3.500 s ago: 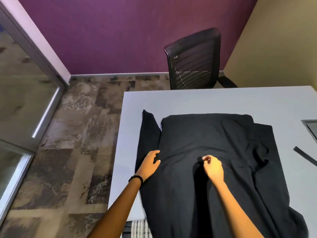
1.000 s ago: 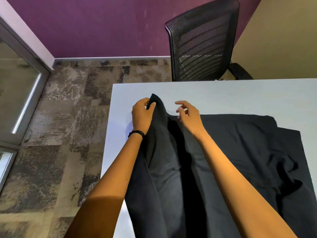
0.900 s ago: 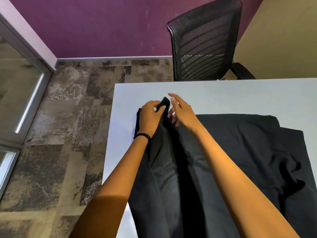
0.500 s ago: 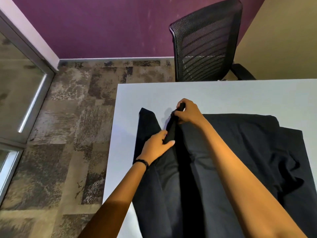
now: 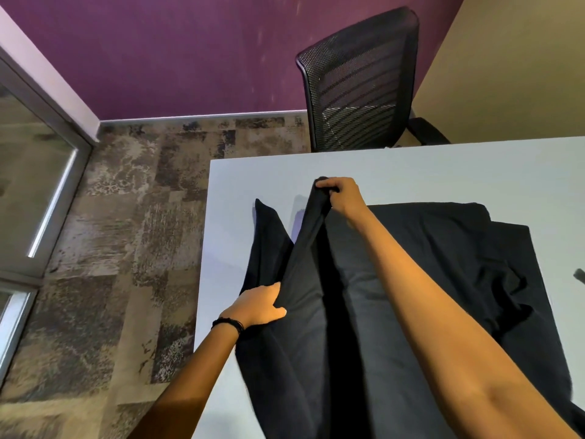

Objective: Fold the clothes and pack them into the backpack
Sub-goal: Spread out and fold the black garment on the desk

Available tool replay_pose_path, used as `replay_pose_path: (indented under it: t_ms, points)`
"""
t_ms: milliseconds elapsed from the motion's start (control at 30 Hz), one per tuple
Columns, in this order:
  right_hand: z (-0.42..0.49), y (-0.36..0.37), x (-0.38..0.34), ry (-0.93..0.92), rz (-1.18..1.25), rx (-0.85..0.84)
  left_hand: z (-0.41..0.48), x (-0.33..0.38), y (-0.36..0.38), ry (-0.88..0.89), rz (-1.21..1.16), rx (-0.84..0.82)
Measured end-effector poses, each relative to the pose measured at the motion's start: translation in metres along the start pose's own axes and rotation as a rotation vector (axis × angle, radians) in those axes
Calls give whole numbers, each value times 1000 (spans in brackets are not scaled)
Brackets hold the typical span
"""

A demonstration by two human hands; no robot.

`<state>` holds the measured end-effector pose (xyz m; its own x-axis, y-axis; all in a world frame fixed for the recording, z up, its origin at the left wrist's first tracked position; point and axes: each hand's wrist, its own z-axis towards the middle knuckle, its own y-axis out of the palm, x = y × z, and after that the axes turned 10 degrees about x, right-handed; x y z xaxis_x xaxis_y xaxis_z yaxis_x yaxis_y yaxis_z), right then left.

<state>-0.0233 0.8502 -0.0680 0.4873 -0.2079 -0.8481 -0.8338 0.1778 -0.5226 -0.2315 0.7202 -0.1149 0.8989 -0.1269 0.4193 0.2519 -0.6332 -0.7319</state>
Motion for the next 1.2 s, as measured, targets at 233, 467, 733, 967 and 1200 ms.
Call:
replay_pose_path:
  t_ms: [233, 467, 733, 967, 1200]
  points:
    - [7, 5, -17, -149, -23, -28, -13, 14, -7, 54, -150, 29]
    - [5, -17, 13, -73, -53, -49, -22, 28, 7, 51, -64, -191]
    - [10, -54, 52, 25, -89, 107, -28, 92, 36, 281, -42, -11]
    - [17, -65, 91, 118, -125, 186, -16, 128, 72, 241, -323, -178]
    - [25, -69, 126, 139, -162, 190, 13, 126, 97, 200, -503, -452]
